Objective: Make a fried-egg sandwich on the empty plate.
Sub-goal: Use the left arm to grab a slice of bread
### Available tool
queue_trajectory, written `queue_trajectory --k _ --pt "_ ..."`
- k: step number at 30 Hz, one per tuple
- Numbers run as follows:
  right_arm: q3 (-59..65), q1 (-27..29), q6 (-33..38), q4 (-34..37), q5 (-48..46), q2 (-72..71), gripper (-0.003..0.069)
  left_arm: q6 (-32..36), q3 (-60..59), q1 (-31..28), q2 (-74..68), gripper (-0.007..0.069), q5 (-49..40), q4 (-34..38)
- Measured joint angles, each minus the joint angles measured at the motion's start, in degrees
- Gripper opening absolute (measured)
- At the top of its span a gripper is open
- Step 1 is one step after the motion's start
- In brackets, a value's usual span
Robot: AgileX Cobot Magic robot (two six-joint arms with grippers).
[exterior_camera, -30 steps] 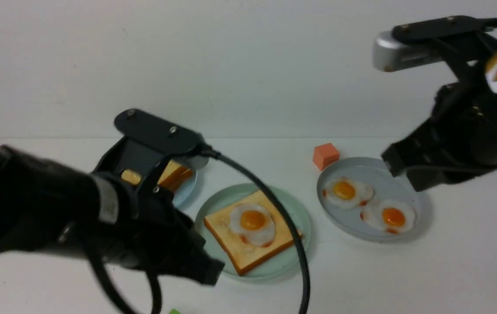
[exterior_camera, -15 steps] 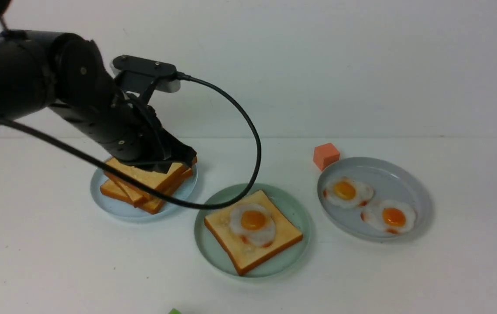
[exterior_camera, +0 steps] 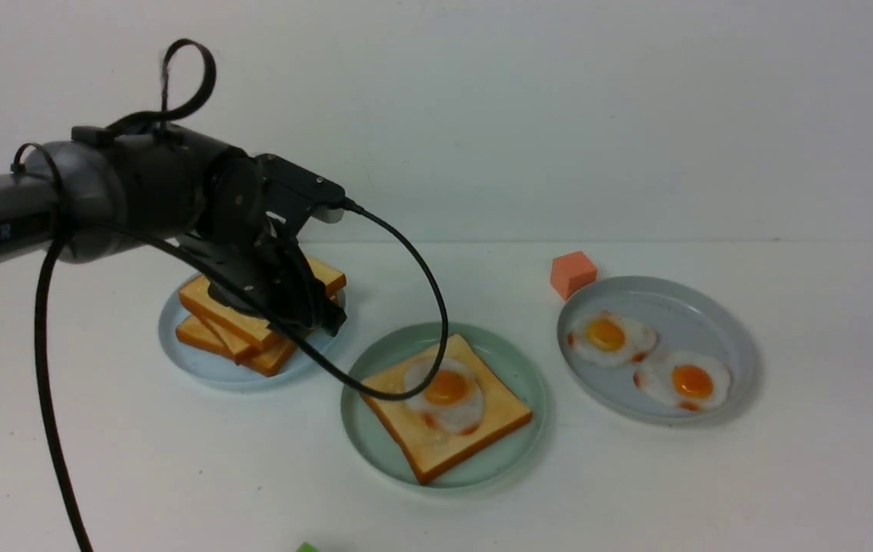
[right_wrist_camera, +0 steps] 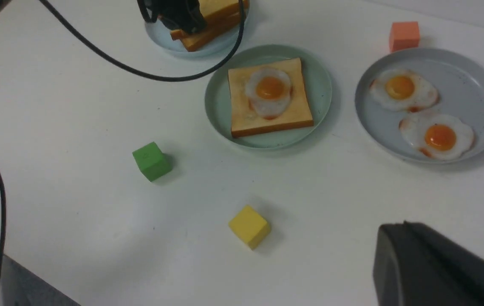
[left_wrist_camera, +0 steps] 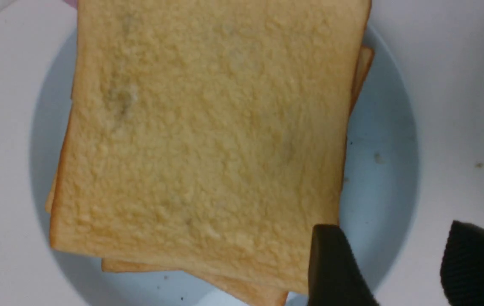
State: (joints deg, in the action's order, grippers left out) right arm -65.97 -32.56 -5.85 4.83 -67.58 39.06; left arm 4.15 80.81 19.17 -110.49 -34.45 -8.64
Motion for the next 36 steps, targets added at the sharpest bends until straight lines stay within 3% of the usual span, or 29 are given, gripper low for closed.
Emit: queue_trajectory --k 11,23,33,36 --pt "0.0 0.0 0.0 1.6 0.0 0.0 0.0003 -1.6 0.2 0.0 -3.2 0.0335 3.8 -4.1" --pt "0.0 0.0 0.0 3.6 0.0 0.0 0.0007 -1.6 0.8 0.0 -5.4 0.0148 5.1 -6.2" --pt "0.0 0.0 -0.1 5.2 -0.2 0.0 0.0008 -1.6 0.9 -0.1 -6.0 0.0078 6.8 -6.6" --pt "0.0 0.0 -0.1 5.2 -0.3 0.0 0.001 -1.8 0.9 -0.2 -6.0 -0.0005 6.8 -6.6"
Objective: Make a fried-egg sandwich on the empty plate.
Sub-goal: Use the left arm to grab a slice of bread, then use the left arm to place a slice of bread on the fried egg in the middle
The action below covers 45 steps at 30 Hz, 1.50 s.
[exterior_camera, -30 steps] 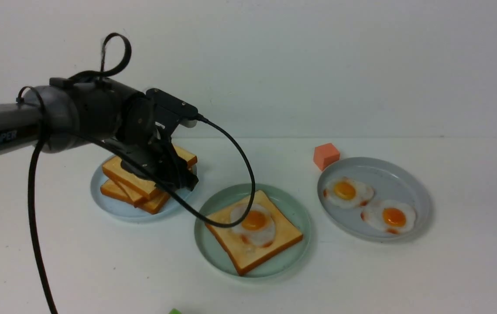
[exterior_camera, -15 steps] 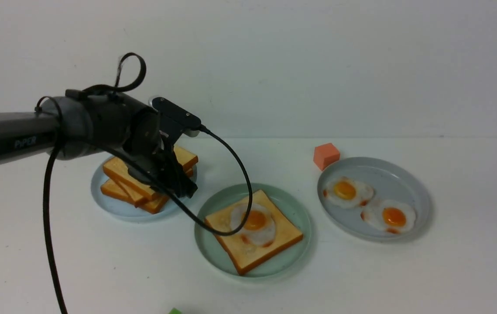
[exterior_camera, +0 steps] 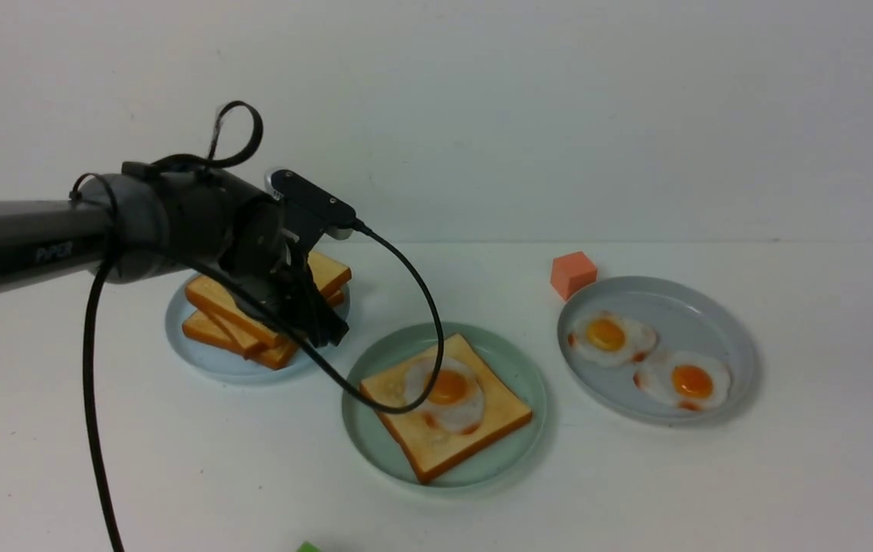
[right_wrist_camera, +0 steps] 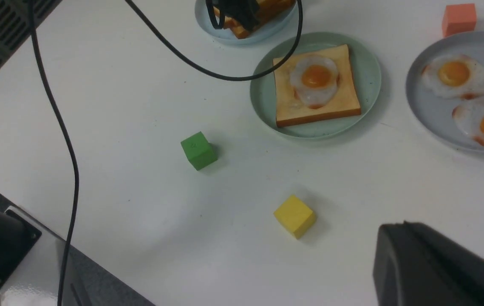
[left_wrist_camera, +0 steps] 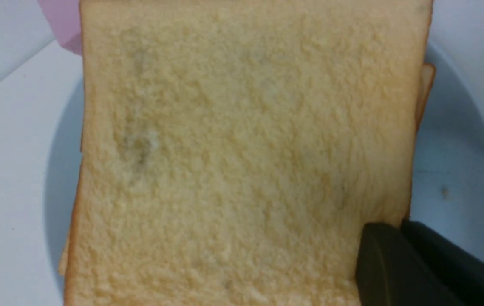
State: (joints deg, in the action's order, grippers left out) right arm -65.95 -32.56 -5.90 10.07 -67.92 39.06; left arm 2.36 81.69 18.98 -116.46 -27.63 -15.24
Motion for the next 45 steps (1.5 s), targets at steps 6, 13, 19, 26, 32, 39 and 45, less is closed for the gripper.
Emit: queue_trajectory --k 6,13,19,26,32,39,45 --pt "0.0 0.0 0.1 0.1 0.0 0.0 0.0014 -0.1 -0.1 0.0 1.6 -0.0011 -0.6 0.1" --pt "0.0 0.0 0.6 0.1 0.2 0.0 0.0014 -0.2 -0.3 0.0 4.4 -0.0013 -1.8 0.7" --pt "0.0 0.0 1.3 -0.1 0.5 0.0 0.0014 -0.2 -0.4 0.0 4.6 -0.0013 -3.2 1.1" --pt "0.0 0.0 1.5 -0.8 0.6 0.0 0.0015 -0.2 -0.6 1.3 7.2 -0.0013 -4.0 1.6" --pt "0.0 0.0 1.5 -3.0 0.6 0.0 0.0016 -0.4 -0.6 3.7 11.6 -0.0013 -5.3 0.7" --pt "0.0 0.0 1.5 -7.0 0.6 0.0 0.0017 -2.4 -0.6 9.4 15.8 -0.0013 -8.6 -0.5" --pt "0.0 0.0 1.5 -7.9 -0.7 0.0 0.0018 -2.7 -2.0 19.8 16.1 -0.0013 -10.8 -0.5"
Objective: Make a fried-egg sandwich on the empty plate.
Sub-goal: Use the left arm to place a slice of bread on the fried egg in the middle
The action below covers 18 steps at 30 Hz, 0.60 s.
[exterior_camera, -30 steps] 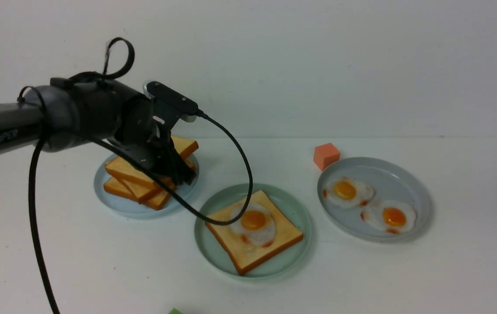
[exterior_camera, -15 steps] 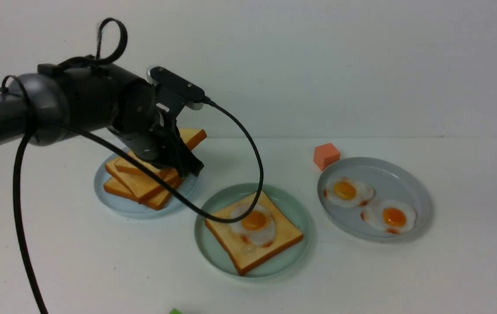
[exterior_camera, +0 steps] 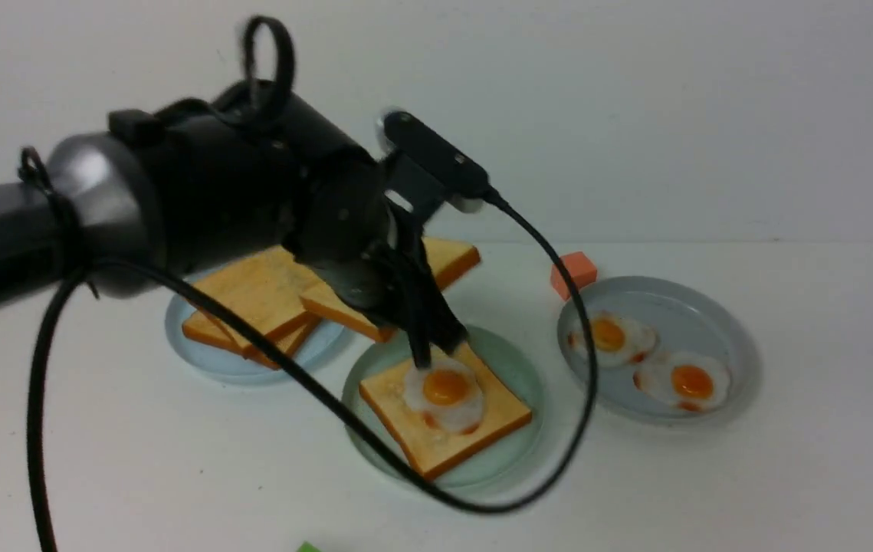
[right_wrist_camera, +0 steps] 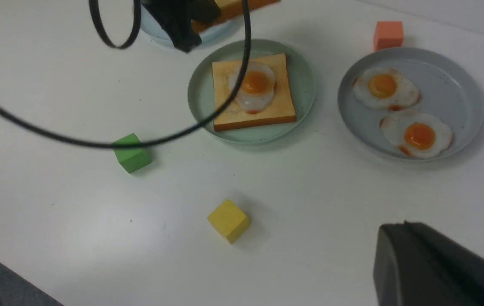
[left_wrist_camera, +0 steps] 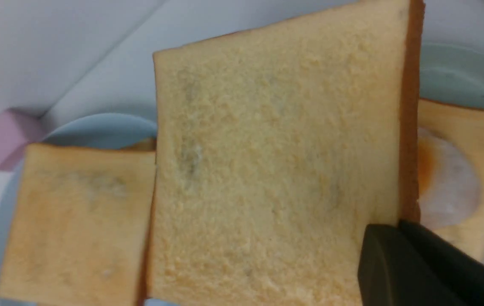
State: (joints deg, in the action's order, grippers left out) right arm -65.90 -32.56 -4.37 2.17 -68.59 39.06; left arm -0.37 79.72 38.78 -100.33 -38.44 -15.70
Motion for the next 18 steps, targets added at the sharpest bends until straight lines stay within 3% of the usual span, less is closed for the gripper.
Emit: queue_trajectory --k 4,18 --pt "0.0 0.0 0.0 0.0 -1.4 0.0 0.0021 0.0 -1.3 4.6 -0.1 -0.0013 0.0 0.0" --pt "0.0 0.0 1.1 -0.2 -1.5 0.0 0.0026 5.4 -5.3 4.8 -4.6 -0.0013 4.6 -1.2"
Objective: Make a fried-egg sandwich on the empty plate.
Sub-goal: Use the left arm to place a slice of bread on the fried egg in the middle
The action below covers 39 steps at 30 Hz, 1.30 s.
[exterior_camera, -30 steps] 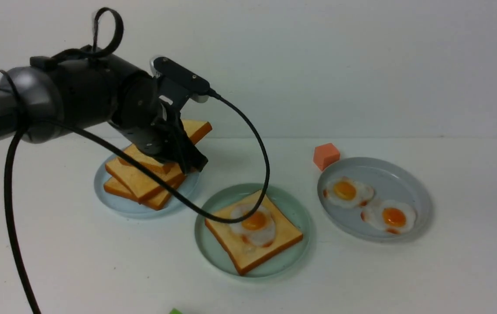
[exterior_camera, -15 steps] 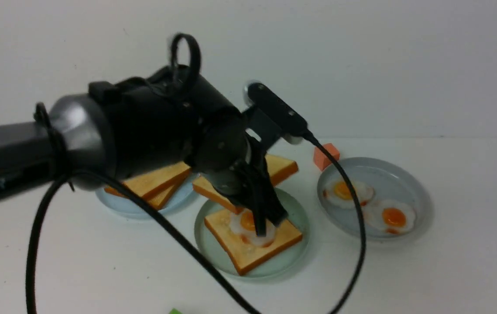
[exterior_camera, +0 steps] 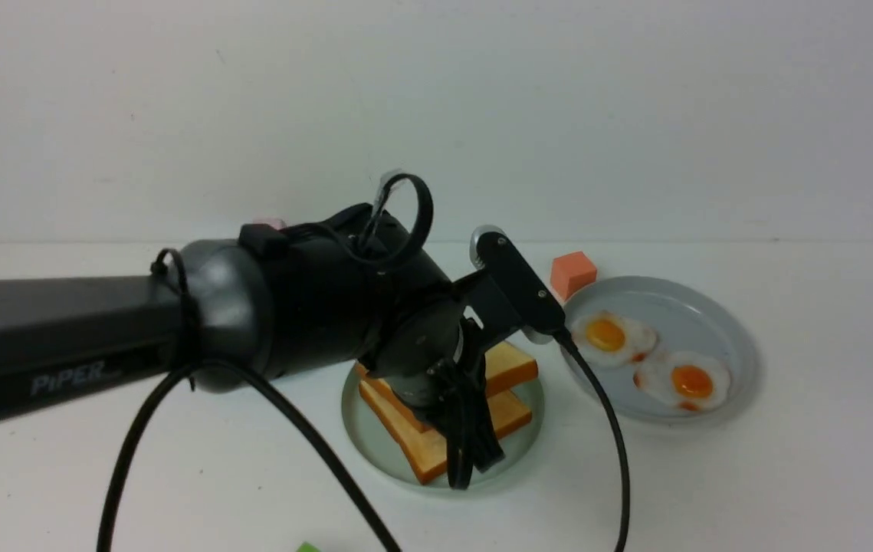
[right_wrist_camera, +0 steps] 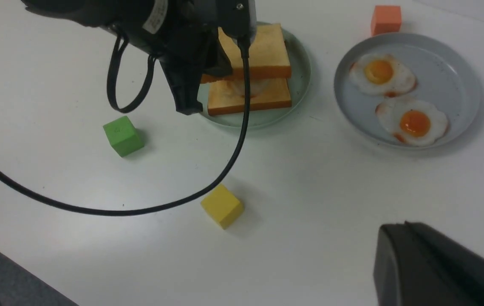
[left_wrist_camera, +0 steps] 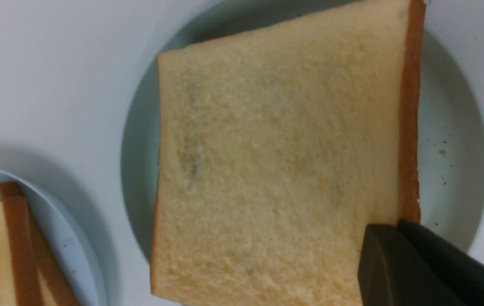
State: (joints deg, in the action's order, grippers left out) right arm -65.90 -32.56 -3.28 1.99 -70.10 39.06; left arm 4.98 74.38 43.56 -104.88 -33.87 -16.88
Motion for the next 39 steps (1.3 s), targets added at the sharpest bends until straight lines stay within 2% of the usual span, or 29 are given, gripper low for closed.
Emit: queue_trajectory --k 18,31,35,39 --pt "0.0 0.0 0.2 0.0 0.0 0.0 0.0033 -1.0 0.0 0.0 -1.3 0.0008 0.0 1.0" --pt "0.0 0.0 0.2 0.0 0.0 0.0 0.0035 -4.3 0.0 0.0 -1.3 0.0221 0.0 1.3" --pt "0.0 0.0 0.2 0.0 -0.2 0.0 0.0035 -5.8 0.0 0.0 -1.3 0.0249 0.0 1.3" --pt "0.0 0.0 0.2 0.0 -1.0 0.0 0.0035 -8.6 0.5 0.2 1.3 0.0229 -0.8 2.4"
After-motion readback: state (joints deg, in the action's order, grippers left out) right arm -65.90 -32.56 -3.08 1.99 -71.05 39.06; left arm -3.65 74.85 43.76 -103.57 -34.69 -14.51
